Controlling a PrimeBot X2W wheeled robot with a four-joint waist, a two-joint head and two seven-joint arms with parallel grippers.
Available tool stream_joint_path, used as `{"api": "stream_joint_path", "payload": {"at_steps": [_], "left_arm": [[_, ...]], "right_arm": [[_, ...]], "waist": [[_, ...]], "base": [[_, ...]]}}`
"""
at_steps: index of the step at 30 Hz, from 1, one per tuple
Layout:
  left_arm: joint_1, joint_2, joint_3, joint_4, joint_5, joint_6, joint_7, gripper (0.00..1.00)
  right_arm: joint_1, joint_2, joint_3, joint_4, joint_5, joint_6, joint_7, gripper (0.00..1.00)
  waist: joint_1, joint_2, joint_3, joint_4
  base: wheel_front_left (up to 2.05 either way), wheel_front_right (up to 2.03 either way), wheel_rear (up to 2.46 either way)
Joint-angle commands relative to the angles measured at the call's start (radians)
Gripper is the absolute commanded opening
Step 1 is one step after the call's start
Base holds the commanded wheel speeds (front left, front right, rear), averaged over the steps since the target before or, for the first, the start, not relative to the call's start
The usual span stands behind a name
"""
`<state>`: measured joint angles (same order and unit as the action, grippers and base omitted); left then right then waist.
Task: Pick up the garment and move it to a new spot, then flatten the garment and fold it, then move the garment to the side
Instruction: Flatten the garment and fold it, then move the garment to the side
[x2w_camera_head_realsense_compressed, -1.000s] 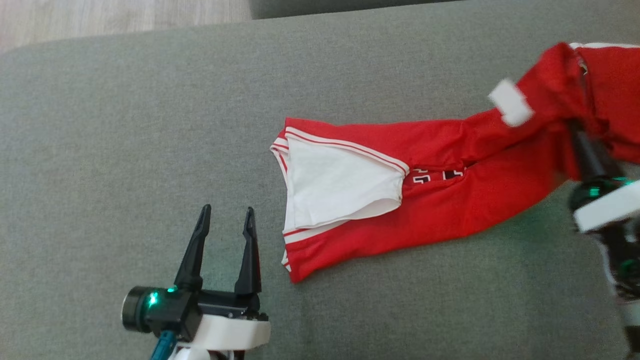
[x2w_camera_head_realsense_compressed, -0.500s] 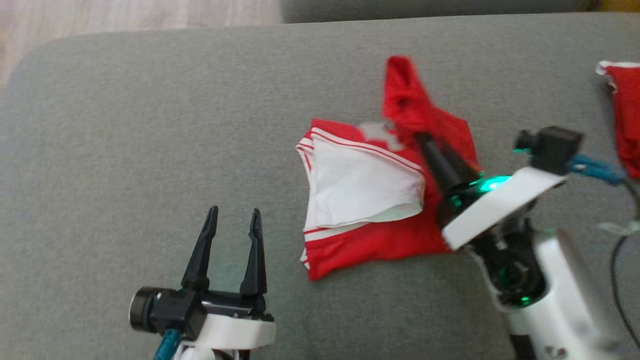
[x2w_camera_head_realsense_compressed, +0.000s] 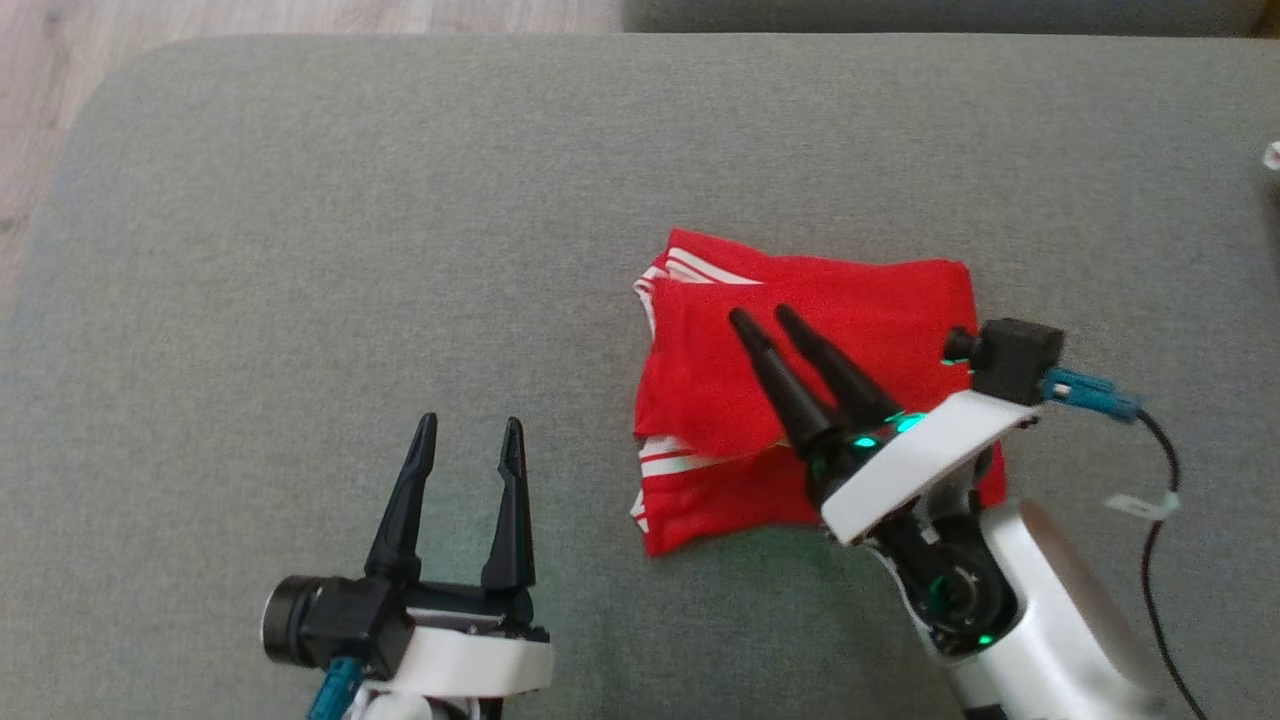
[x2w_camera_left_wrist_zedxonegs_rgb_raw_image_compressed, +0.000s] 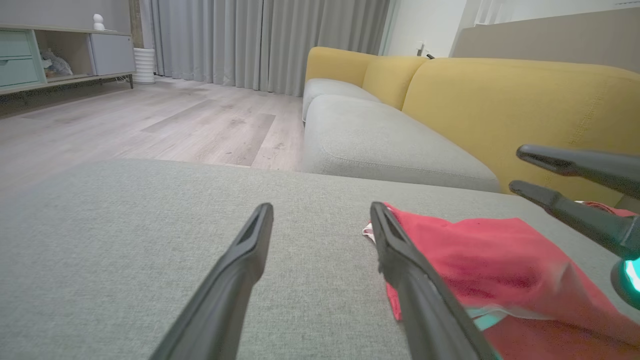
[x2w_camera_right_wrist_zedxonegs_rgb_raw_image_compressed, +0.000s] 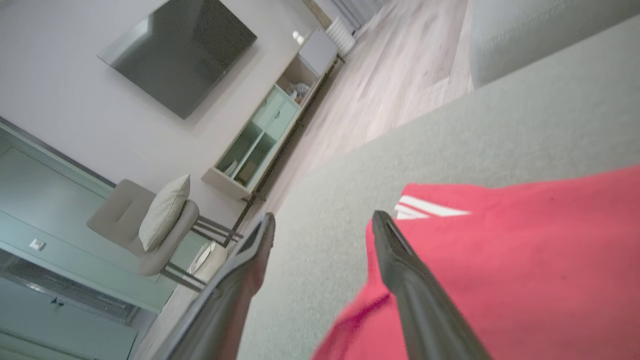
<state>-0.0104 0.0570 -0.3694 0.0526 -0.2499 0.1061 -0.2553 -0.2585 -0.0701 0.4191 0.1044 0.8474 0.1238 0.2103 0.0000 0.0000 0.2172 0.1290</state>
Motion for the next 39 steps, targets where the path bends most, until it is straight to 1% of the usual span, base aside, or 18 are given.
{"api": "stream_joint_path", "payload": {"at_steps": [1,4,5,9,12,14,16,19,21,23,25,28,33,39], "left_arm": [[-0.014,-0.007,0.032,-0.031,-0.010,0.009,-0.006,1.00],[-0.011,-0.007,0.037,-0.031,-0.008,0.009,-0.006,1.00],[-0.011,-0.007,0.037,-0.031,-0.008,0.009,-0.006,1.00],[0.007,-0.007,0.052,-0.028,-0.012,0.010,-0.006,1.00],[0.029,-0.007,0.067,-0.026,-0.014,0.011,-0.006,1.00],[0.045,-0.007,0.079,-0.025,-0.008,0.010,-0.006,1.00],[0.062,-0.007,0.091,-0.023,-0.002,0.009,-0.006,1.00],[0.091,-0.007,0.111,-0.015,-0.001,0.003,-0.006,1.00],[0.116,-0.007,0.126,-0.004,0.003,-0.001,-0.006,1.00],[0.136,-0.007,0.143,0.003,0.006,-0.004,-0.006,1.00],[0.151,-0.007,0.159,0.008,0.007,-0.006,-0.006,1.00],[0.166,-0.007,0.178,0.015,0.012,-0.014,-0.006,1.00],[0.187,-0.007,0.195,0.027,0.033,-0.029,-0.006,1.00],[0.202,-0.007,0.209,0.034,0.036,-0.032,-0.006,1.00]], "right_arm": [[-0.033,0.019,-0.002,-0.051,0.006,0.007,-0.042,1.00],[-0.032,0.007,-0.083,-0.080,-0.020,0.007,-0.094,1.00],[-0.032,0.007,-0.083,-0.080,-0.020,0.007,-0.094,1.00],[0.020,-0.064,-0.225,-0.108,-0.056,0.007,-0.195,1.00],[0.077,-0.127,-0.285,-0.095,-0.131,0.007,-0.284,1.00],[0.115,-0.163,-0.286,-0.075,-0.193,0.007,-0.354,1.00],[0.152,-0.188,-0.263,-0.039,-0.242,0.007,-0.413,1.00],[0.203,-0.216,-0.213,0.029,-0.327,0.007,-0.458,1.00],[0.235,-0.215,-0.190,0.071,-0.386,0.007,-0.469,1.00],[0.255,-0.205,-0.187,0.087,-0.457,0.007,-0.471,1.00],[0.280,-0.178,-0.196,0.092,-0.510,0.007,-0.471,1.00],[0.314,-0.144,-0.198,0.105,-0.559,0.007,-0.472,1.00],[0.342,-0.107,-0.209,0.125,-0.592,0.007,-0.472,1.00],[0.355,-0.095,-0.217,0.135,-0.600,0.007,-0.472,1.00]], "waist": [[0.0000,0.0000,-0.004,-0.012],[0.0000,0.0000,-0.018,-0.028],[0.0000,0.0000,-0.018,-0.028],[0.0000,0.0000,-0.057,-0.051],[0.0000,0.0000,-0.094,-0.071],[0.0000,0.0000,-0.120,-0.085],[0.0000,0.0000,-0.146,-0.098],[0.0000,0.0000,-0.190,-0.110],[0.0000,0.0000,-0.217,-0.117],[0.0000,0.0000,-0.234,-0.124],[0.0000,0.0000,-0.248,-0.128],[0.0000,0.0000,-0.263,-0.131],[0.0000,0.0000,-0.283,-0.136],[0.0000,0.0000,-0.293,-0.138]], "base": [[0.00,0.00,0.00],[0.00,0.00,0.00],[0.00,0.00,0.00],[0.00,0.00,0.00],[0.00,0.00,0.00],[0.00,0.00,0.00],[0.00,0.00,0.00],[0.00,0.00,0.00],[0.00,0.00,0.00],[0.00,0.00,0.00],[0.00,0.00,0.00],[0.00,0.00,0.00],[0.00,0.00,0.00],[0.00,0.00,0.00]]}}
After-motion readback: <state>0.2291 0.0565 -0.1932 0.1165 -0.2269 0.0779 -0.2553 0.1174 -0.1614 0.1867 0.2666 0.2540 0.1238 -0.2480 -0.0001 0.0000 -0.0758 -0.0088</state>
